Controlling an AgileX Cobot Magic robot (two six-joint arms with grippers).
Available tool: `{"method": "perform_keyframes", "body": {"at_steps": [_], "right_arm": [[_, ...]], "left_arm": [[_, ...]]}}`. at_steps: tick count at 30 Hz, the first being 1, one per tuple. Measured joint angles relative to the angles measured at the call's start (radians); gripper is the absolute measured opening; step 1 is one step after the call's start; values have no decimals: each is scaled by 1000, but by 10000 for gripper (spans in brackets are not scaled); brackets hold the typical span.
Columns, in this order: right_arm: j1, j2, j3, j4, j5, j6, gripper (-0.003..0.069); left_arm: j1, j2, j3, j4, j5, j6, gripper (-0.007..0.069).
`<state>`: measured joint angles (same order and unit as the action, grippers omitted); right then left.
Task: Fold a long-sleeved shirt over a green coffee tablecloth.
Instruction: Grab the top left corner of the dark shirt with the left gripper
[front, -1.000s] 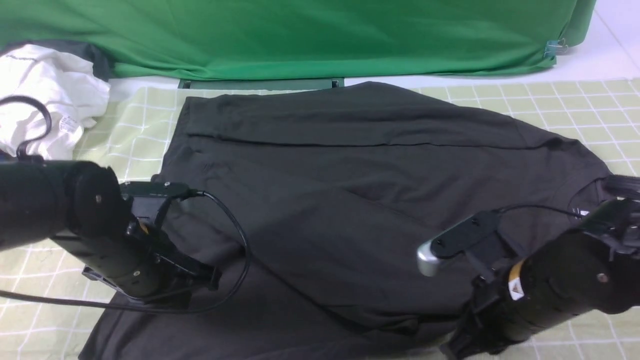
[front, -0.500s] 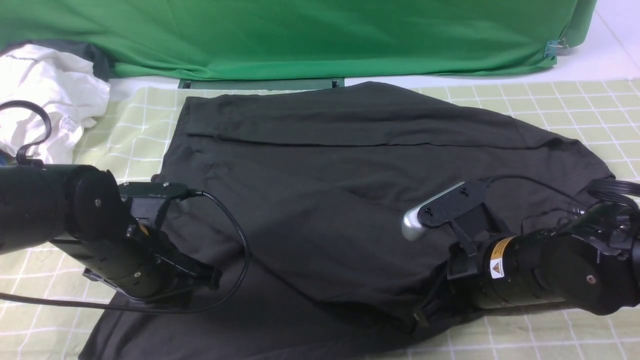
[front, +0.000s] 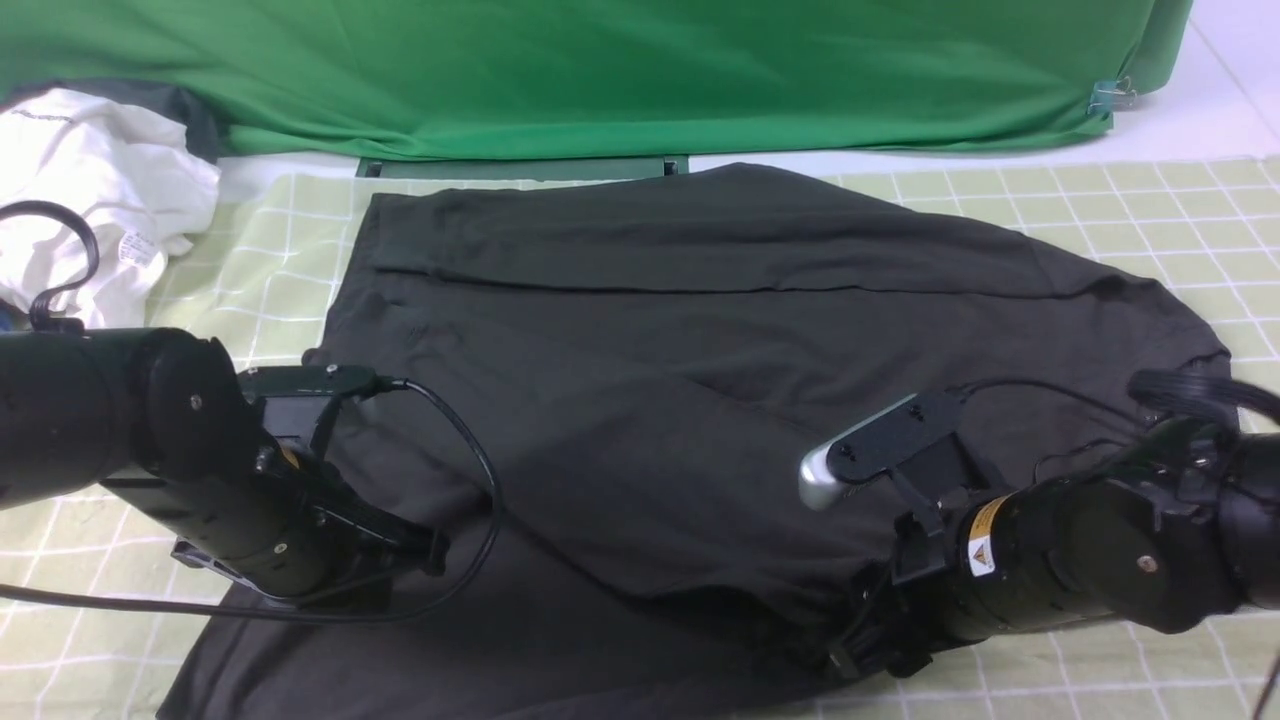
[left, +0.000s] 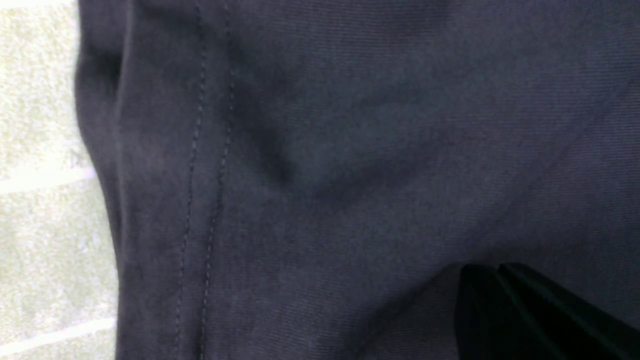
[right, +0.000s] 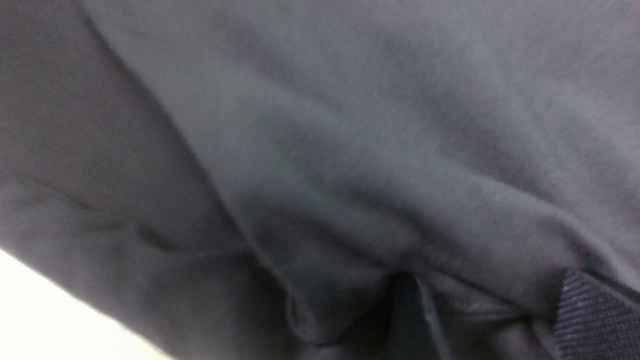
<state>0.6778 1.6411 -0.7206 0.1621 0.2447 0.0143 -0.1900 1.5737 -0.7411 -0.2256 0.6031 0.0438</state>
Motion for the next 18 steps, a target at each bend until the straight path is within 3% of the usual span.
{"method": "perform_keyframes", "body": {"at_steps": [3,4,6,9,18], "right_arm": [[0,13,-6,-10,-5,-20,333],[0,13,-6,-12,-5,-27,290],[0,13,-6,-15,-6,-48,135],[2,7,-6,-14,9,-56,37],[10,-77,-5,-4,230,-48,25]], "left_arm": [[0,0,0,-1,0,0,11],[0,0,0,-2,0,0,11],[0,0,0,-4,1,0,11],[0,0,0,-4,9,0,11],[0,0,0,-3,62,0,11]]}}
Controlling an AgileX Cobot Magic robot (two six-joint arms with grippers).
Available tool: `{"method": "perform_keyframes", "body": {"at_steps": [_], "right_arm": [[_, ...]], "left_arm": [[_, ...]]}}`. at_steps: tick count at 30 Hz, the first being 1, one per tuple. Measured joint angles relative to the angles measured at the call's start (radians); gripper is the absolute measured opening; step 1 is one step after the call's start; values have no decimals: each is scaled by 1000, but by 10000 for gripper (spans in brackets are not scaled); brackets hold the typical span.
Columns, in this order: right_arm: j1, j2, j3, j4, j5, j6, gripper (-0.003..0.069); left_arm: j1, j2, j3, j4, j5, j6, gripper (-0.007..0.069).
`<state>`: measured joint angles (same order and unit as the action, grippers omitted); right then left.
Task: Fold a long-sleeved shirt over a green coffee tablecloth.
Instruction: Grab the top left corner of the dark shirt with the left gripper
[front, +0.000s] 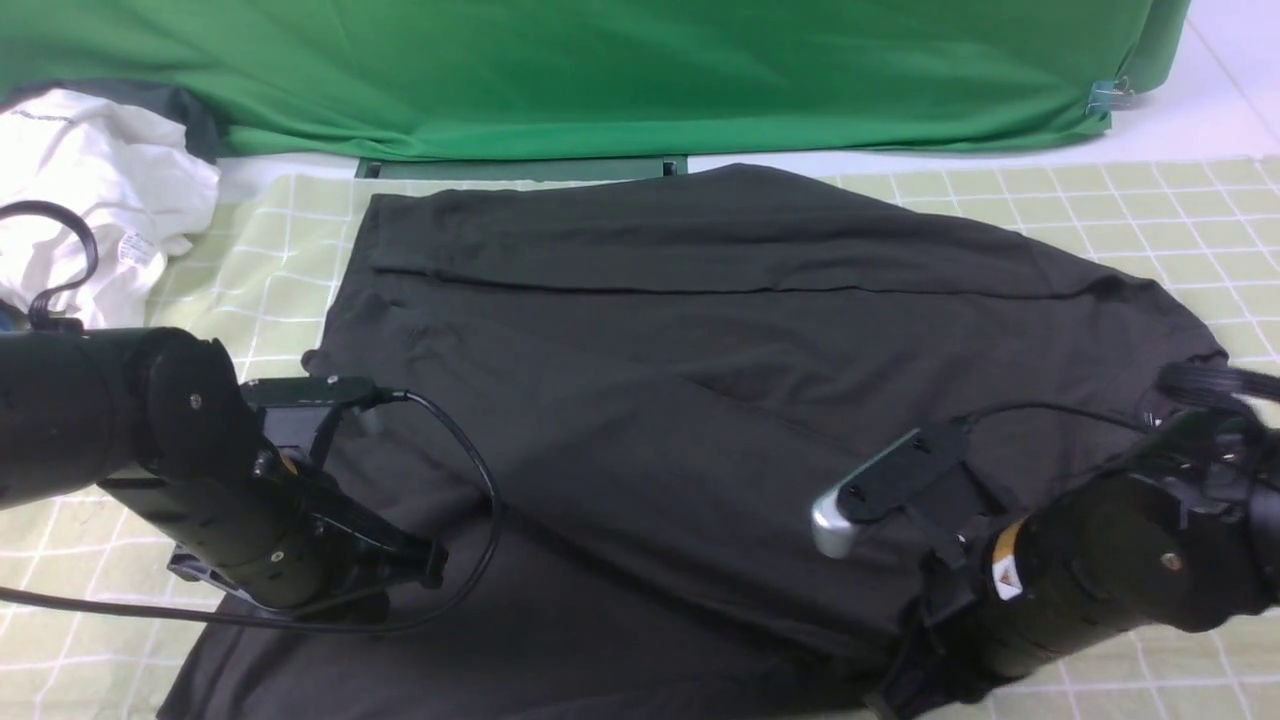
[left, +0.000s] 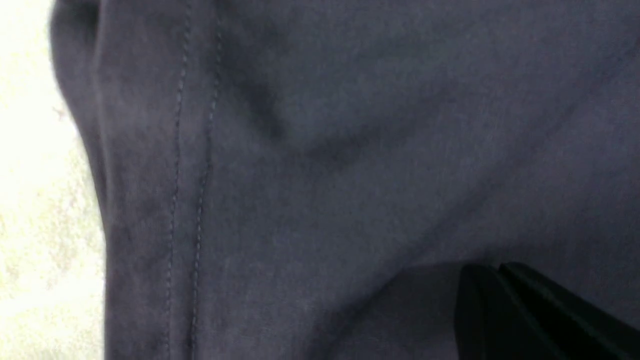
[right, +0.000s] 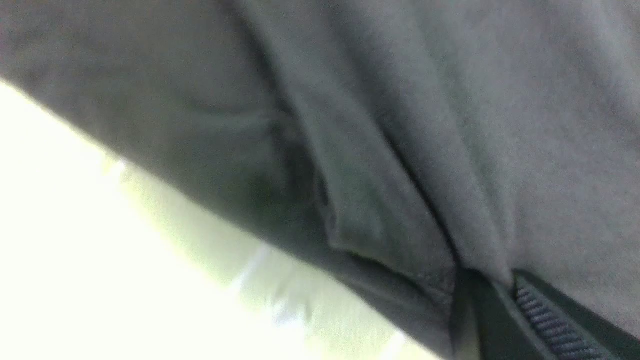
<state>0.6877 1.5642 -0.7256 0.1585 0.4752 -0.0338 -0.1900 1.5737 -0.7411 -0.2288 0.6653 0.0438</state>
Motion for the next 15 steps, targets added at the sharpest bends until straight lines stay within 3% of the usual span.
{"method": "perform_keyframes", "body": {"at_steps": [15], "right_arm": [[0,-29,1,1,262,34,25]], "left_arm": [[0,-67,0,16,80,-22,11]]}}
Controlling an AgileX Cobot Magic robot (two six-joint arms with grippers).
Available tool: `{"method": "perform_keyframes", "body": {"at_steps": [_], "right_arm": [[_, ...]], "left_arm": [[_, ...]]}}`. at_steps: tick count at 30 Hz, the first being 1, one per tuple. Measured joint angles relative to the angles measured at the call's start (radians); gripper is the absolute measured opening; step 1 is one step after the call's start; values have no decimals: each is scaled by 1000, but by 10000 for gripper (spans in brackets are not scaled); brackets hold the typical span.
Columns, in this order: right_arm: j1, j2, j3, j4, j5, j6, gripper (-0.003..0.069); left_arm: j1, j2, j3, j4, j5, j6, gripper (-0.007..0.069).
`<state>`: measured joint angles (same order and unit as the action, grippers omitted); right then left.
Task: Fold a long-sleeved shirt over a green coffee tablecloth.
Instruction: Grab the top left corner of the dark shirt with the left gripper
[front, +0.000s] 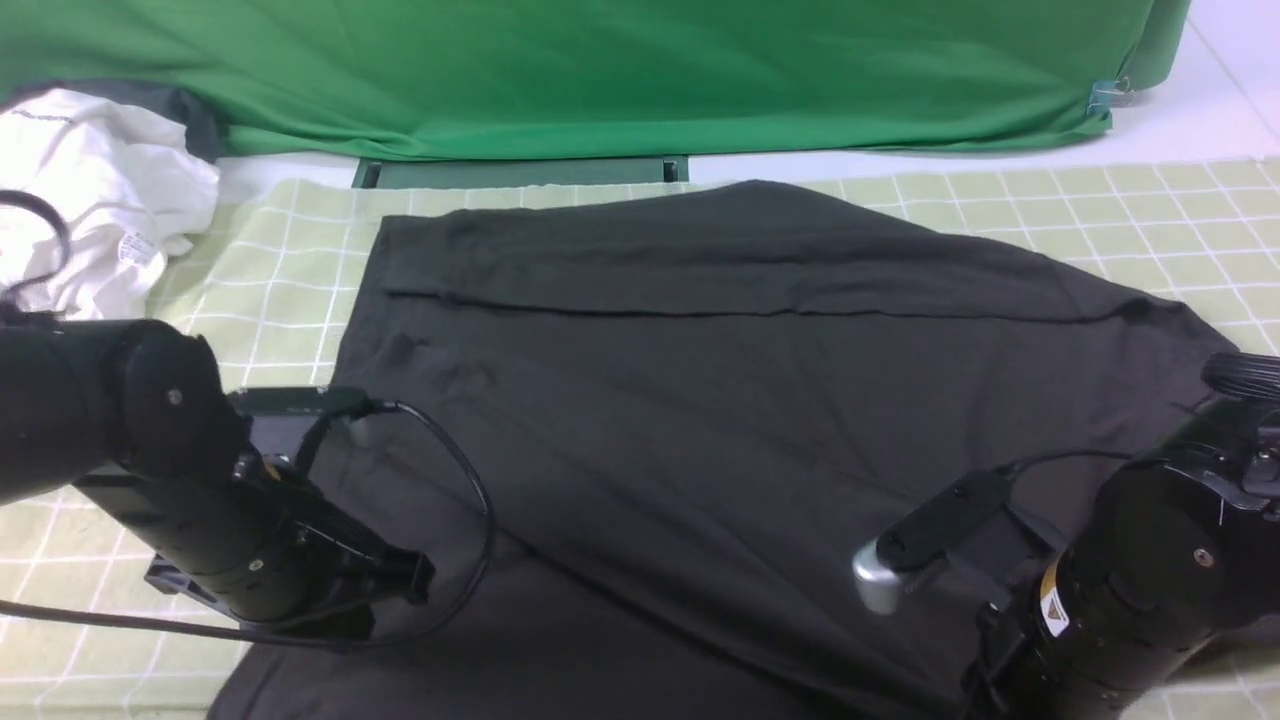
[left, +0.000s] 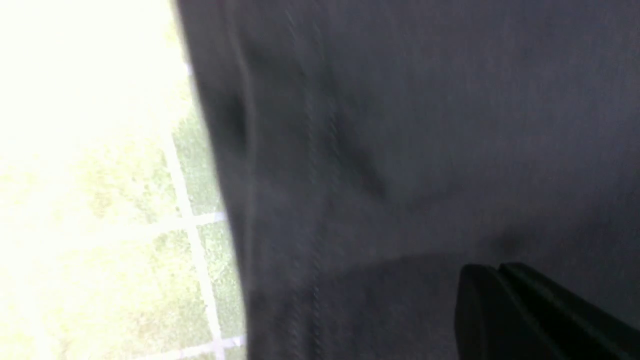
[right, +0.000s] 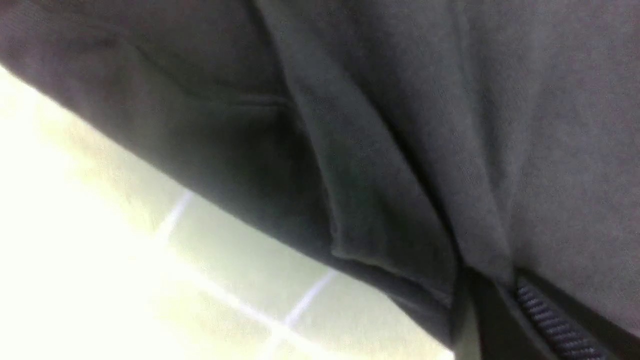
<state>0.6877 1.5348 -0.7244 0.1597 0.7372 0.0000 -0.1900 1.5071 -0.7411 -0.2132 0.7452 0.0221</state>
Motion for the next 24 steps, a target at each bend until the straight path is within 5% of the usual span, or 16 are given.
{"method": "perform_keyframes", "body": {"at_steps": [6,13,15,19,24], "right_arm": [[0,0,28,10,22,42,69],[0,-27,38,17,126,26,419],[0,-63,38,18,138,19,444],[0,-187,38,18,135,19,363],[0,-406,20,18,136,22,61]], "left_arm": [[6,-31,-76,15,42,-75,11],[94,83,-390,29,86,-108,11],[108,122,-467,35,96,-109,11],[117,243,-634,49,106,-109,12],[119,421,-852,66,192,-109,36]]}}
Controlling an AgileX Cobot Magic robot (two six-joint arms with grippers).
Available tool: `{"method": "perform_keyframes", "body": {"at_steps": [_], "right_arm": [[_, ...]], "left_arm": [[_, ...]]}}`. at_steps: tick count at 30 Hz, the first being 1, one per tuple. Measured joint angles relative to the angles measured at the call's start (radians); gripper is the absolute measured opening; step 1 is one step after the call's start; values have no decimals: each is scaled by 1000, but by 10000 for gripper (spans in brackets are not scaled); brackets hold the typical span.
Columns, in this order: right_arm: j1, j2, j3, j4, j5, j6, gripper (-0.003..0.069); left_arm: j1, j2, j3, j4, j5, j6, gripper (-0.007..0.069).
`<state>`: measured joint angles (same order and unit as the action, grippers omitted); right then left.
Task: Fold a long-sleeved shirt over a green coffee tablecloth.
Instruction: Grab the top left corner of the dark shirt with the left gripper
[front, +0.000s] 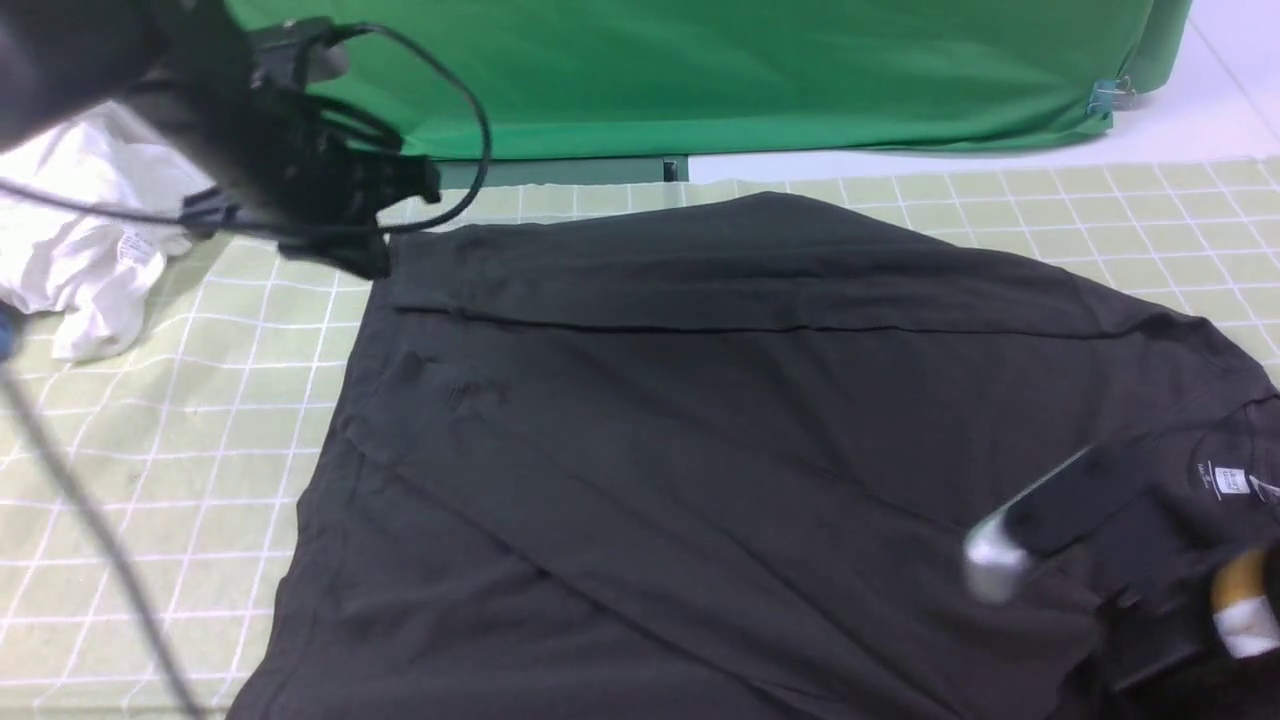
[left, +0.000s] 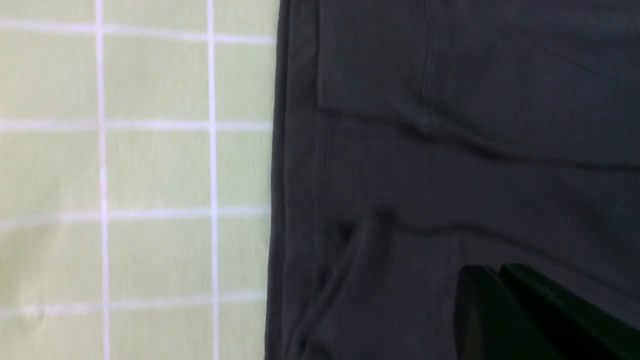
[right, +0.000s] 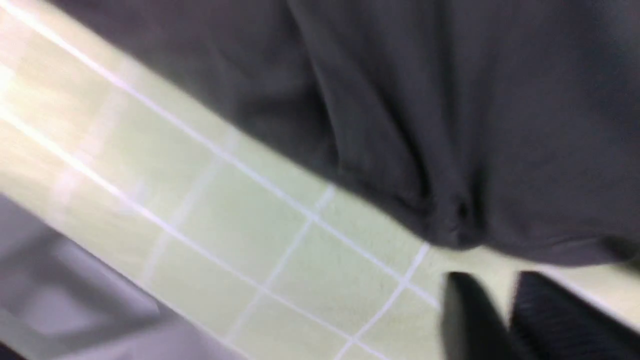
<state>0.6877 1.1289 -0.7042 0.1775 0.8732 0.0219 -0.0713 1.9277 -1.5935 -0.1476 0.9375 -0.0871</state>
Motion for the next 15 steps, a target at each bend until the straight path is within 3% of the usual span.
{"method": "perform_keyframes", "body": {"at_steps": [4,8,15], "right_arm": [[0,-157,-13,0,-5,17,3],[0,-246,-13,0,-6,35,-3],[0,-265,-13,0,-6,53,-3]], "left_arm": [[0,121,-132,61,43,-9,116],[0,216,-216,124,33,-20,251],[0,313,-251,148,-64,-27,416]]}}
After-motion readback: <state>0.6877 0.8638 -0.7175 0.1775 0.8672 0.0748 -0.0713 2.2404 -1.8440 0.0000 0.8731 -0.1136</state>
